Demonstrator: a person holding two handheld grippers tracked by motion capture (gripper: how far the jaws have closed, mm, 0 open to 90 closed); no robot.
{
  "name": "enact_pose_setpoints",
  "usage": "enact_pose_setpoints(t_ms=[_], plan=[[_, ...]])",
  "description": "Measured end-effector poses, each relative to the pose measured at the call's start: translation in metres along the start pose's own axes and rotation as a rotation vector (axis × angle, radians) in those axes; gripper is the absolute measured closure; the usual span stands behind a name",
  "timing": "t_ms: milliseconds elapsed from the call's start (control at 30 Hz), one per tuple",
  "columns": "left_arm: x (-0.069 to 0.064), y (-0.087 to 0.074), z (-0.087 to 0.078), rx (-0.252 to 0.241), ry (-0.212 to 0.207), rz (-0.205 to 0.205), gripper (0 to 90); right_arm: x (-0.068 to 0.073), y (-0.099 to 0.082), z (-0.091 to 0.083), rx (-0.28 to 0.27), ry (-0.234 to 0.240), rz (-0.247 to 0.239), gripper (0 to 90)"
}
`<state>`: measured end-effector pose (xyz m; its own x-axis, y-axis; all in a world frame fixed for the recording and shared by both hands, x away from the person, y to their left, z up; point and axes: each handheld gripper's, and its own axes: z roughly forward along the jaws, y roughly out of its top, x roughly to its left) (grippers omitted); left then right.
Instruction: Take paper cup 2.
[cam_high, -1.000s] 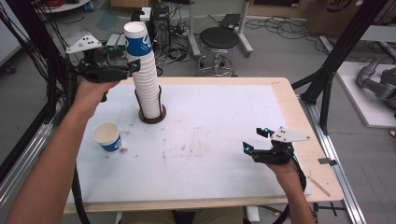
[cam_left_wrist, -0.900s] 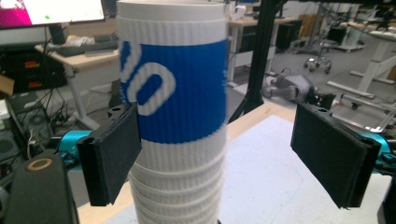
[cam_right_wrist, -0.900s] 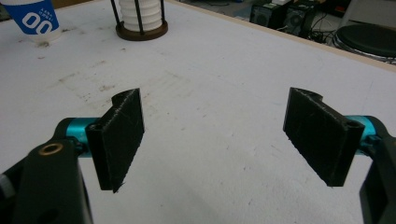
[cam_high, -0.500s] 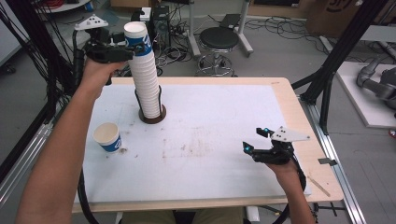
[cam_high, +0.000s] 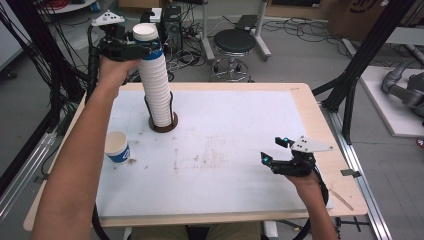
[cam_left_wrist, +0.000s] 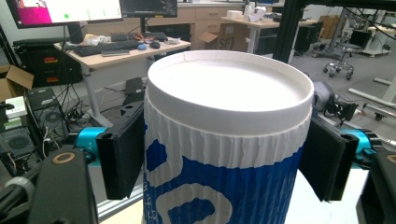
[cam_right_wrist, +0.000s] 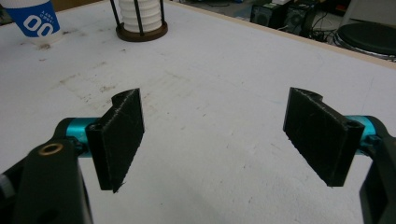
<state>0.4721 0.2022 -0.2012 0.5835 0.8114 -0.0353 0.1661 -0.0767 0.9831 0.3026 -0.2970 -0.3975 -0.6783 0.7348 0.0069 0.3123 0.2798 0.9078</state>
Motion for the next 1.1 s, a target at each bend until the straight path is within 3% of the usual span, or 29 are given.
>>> enact_pose_setpoints(t_ms=[433, 1100], plan=[[0.001, 0.004, -0.001, -0.011, -0.014, 0.0, 25.9, 0.001, 0.0, 0.001, 0.007, 0.004, 0.004, 21.0], [-0.005, 0.04, -0.022, -0.105, -0.01, 0.021, 26.7, 0.002, 0.001, 0.001, 0.0, 0.008, 0.0, 21.0]])
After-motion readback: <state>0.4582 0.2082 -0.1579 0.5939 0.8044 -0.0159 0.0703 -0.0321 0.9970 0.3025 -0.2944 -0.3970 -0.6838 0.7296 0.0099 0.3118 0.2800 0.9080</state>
